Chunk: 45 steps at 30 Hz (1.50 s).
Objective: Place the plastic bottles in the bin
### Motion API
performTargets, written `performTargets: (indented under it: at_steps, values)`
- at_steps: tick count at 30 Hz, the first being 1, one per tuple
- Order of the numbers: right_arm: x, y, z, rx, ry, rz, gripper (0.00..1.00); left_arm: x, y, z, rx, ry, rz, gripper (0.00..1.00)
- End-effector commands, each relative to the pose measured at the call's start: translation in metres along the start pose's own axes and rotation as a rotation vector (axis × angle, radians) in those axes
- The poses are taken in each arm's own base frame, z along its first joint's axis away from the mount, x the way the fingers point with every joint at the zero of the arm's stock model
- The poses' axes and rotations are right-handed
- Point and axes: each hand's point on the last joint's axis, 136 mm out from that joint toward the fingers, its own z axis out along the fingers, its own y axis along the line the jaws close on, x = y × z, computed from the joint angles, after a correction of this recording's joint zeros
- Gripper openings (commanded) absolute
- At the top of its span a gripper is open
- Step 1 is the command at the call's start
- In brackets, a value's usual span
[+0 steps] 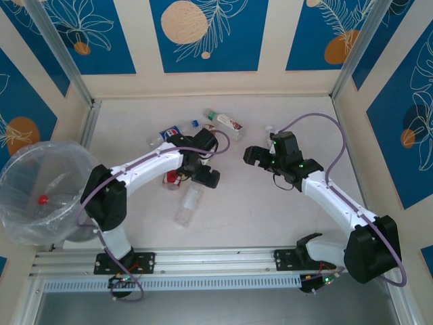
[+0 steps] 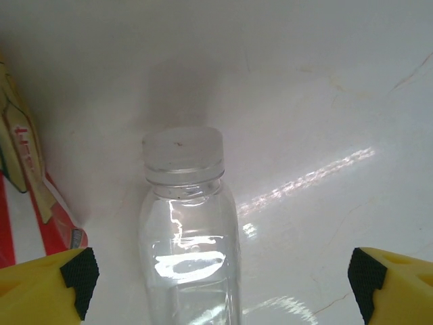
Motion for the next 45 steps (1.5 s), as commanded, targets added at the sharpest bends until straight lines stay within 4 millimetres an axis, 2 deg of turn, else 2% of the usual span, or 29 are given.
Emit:
performTargets:
  at_steps: [1,9,21,30,45]
  values:
    - [-0.003,0.000,-0.003,-0.004,-0.035,-0.017,0.97,0.012,-0.007,0.010,-0.007,0.072,-0.002,0.94]
    - [-0.007,0.006,0.001,-0.031,-0.038,-0.038,0.97,0.018,-0.004,0.035,-0.047,0.141,0.004,0.82]
    - [-0.005,0.006,0.004,-0.026,-0.022,-0.036,0.97,0.023,0.004,0.054,-0.123,0.185,0.027,0.67]
    - [-0.007,0.008,0.004,-0.030,-0.028,-0.028,0.97,0.024,0.006,0.067,-0.159,0.186,0.069,0.62]
    - [-0.011,0.015,0.009,-0.049,-0.019,-0.030,0.96,0.016,0.009,0.064,-0.178,0.138,0.074,0.48]
